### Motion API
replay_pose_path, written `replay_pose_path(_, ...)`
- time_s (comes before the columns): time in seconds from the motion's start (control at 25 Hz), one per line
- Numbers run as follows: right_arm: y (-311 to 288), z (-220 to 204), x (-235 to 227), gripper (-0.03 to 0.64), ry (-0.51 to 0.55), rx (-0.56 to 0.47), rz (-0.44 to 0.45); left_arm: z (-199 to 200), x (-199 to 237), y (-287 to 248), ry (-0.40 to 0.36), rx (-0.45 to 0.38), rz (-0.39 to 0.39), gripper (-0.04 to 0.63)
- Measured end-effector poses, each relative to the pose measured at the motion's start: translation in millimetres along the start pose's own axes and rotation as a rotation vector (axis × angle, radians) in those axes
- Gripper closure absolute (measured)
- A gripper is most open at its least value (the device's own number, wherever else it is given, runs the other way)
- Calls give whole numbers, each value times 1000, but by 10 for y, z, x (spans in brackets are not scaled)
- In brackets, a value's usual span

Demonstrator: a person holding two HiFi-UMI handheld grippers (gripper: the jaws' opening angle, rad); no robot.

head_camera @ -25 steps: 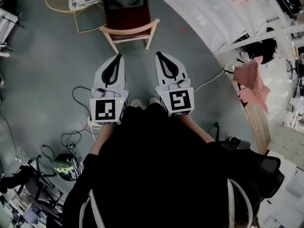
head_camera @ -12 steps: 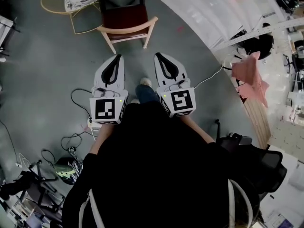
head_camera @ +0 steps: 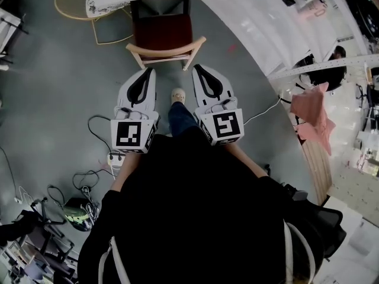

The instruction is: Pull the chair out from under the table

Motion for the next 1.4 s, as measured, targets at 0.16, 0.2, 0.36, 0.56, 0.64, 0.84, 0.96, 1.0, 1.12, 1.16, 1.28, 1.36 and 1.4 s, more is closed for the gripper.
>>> replay_pose_path(0.16,-423,-39,-301,594,-1,5,41,-5,165,-471,-1,9,11,589)
replay_pose_path(0.2,-522,-54,-366,594,2,10,53,-11,211,-575,3,14,16,589)
replay_pose_path(0.36,-893,-152,-617,594,-5,43,95,0,382,-967,20,11,36,589)
replay_pose_path(0.56,-1281,-294,-846,594,-8,68,144,-173,602,-1326,39,52,62,588)
replay_pose_path(0.64,-1401,-358,-921,594,-7,85,160,-198,668,-1441,51,60,75,589)
replay_pose_path(0.84,-1628,-450,-1047,594,-6,102,186,-302,816,-1640,51,64,93,588)
replay_pose_path(0.96,-1701,-482,-1082,594,-17,108,190,-337,882,-1676,49,62,103,589)
replay_pose_path(1.0,-1715,-488,-1088,594,-25,109,189,-353,899,-1676,51,68,105,589)
replay_pose_path(1.12,-1738,-506,-1103,594,-43,114,187,-404,922,-1688,41,83,97,588)
replay_pose_path(1.16,-1745,-520,-1110,594,-49,120,187,-425,924,-1703,32,89,92,588)
replay_pose_path(1.28,-1793,-574,-1118,594,-48,138,192,-525,949,-1770,2,114,66,589)
replay_pose_path(1.36,-1846,-615,-1118,594,-30,146,196,-592,983,-1834,-6,128,46,588)
replay_pose_path(1.4,-1864,-640,-1122,594,-23,152,196,-627,991,-1863,-8,136,34,588)
Point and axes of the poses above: the fingertips, and each gripper's own axes: y backward along the fingers, x to its left, z out of its top, the point moved 1 cm from there along y, backward along the fingers, and after that the axes turned 5 degrees about z, right-handed, at the moved point
